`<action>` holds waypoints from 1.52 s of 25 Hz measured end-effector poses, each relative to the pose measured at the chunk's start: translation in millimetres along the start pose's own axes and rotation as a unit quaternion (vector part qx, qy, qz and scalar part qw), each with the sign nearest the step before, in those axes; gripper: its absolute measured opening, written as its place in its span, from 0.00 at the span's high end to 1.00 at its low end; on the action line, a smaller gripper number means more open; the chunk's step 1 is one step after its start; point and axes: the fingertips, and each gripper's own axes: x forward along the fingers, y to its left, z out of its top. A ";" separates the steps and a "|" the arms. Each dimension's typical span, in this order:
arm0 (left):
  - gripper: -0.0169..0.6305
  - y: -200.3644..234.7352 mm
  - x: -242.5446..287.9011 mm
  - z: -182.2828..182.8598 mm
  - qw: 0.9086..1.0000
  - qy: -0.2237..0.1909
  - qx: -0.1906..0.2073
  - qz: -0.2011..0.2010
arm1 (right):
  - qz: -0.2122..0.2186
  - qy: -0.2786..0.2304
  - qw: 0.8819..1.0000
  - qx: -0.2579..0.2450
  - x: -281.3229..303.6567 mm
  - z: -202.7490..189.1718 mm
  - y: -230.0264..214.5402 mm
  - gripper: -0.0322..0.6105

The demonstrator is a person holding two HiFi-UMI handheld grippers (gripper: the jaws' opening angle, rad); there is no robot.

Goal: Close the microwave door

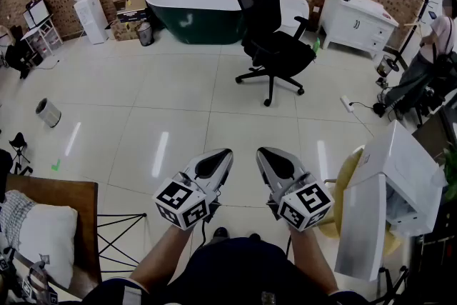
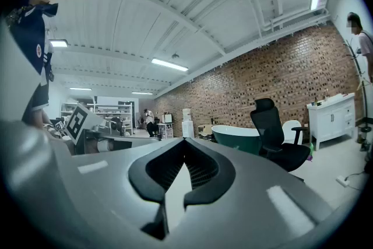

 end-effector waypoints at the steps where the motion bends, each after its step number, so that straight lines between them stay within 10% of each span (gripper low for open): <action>1: 0.97 -1.3 1.1 -0.2 1.000 0.001 0.000 -0.003 | -0.003 0.000 1.000 0.001 -1.5 -0.2 -0.4 0.95; 16: 0.97 -87.5 44.6 -26.7 0.986 0.047 -0.007 -0.163 | -0.175 -0.009 0.985 0.005 -103.6 -3.8 -23.9 0.95; 38: 0.97 -333.3 91.8 -110.8 0.890 0.146 0.012 -0.432 | -0.454 -0.048 0.889 0.041 -365.7 -31.9 -48.0 0.95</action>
